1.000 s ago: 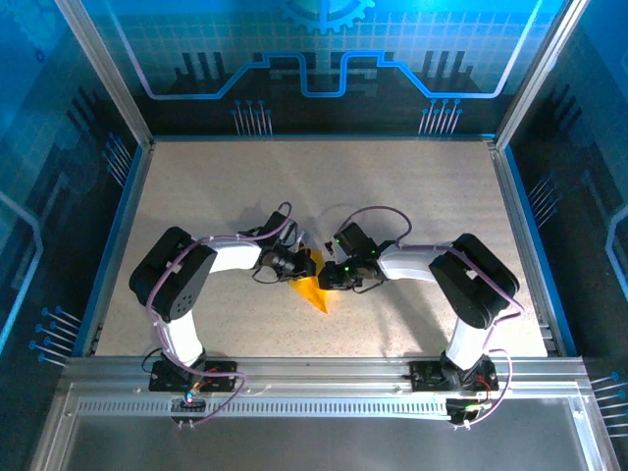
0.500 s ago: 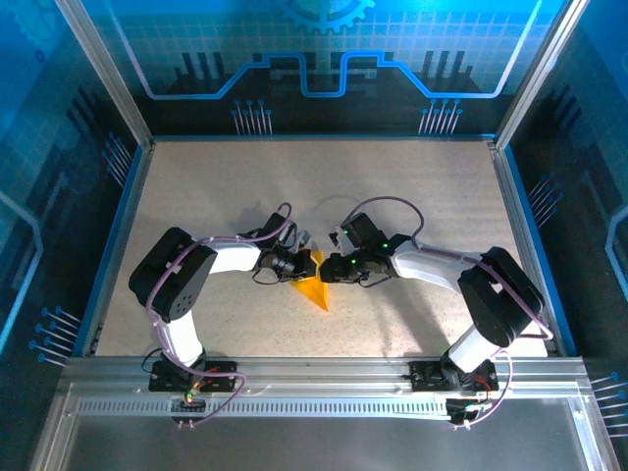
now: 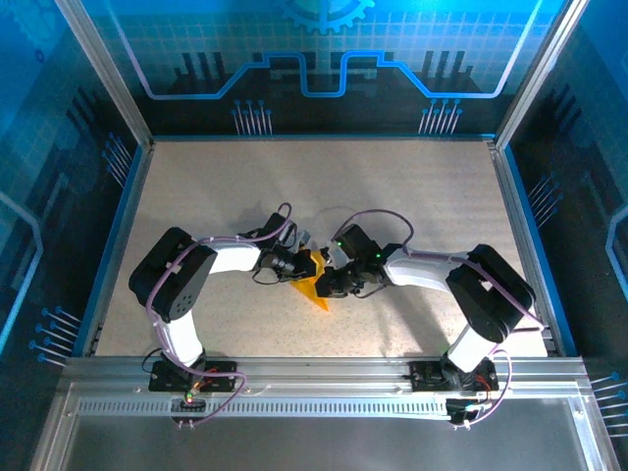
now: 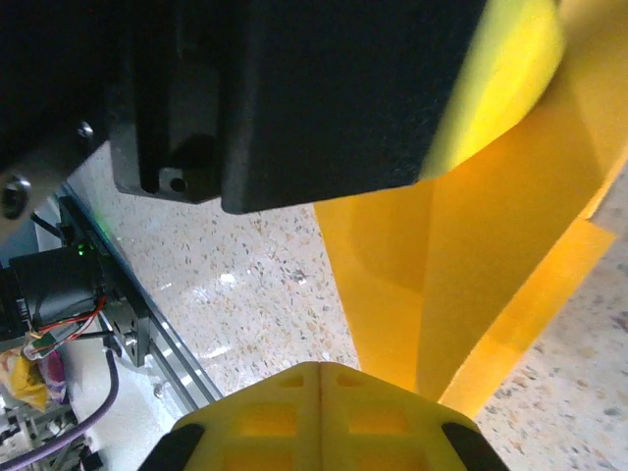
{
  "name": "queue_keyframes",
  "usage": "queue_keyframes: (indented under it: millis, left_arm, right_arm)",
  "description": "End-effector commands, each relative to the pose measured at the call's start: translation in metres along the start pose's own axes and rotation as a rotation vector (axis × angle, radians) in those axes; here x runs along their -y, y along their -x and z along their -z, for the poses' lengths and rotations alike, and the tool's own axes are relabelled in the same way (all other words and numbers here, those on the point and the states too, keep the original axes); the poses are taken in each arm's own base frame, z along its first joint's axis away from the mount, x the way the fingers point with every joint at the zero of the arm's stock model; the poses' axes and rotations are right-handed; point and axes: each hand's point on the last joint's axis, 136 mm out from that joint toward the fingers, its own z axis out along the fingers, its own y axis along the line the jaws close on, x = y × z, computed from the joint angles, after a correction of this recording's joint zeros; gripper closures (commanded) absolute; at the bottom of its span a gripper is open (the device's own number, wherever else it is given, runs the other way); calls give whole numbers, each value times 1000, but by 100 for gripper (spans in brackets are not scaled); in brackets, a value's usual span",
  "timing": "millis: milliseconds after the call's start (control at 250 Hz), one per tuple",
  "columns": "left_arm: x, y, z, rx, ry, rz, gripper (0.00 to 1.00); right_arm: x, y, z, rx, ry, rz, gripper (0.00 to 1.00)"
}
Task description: Fold a paper plane with a square sheet of paper (fold left side to right side)
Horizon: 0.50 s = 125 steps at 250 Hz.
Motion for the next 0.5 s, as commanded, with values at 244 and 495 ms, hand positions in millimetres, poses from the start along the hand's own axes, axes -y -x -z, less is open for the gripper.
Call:
queue_keyframes:
  millis: [244,495]
  left_arm:
    - [-32,-21,-5,-47,114,54,95]
    - [-33,-21,-5,-48,117,55,95]
  right_arm:
    - [20,-28,-20,-76,-8,-61,95]
    - [27,-37,-25,-86,-30,-71,94]
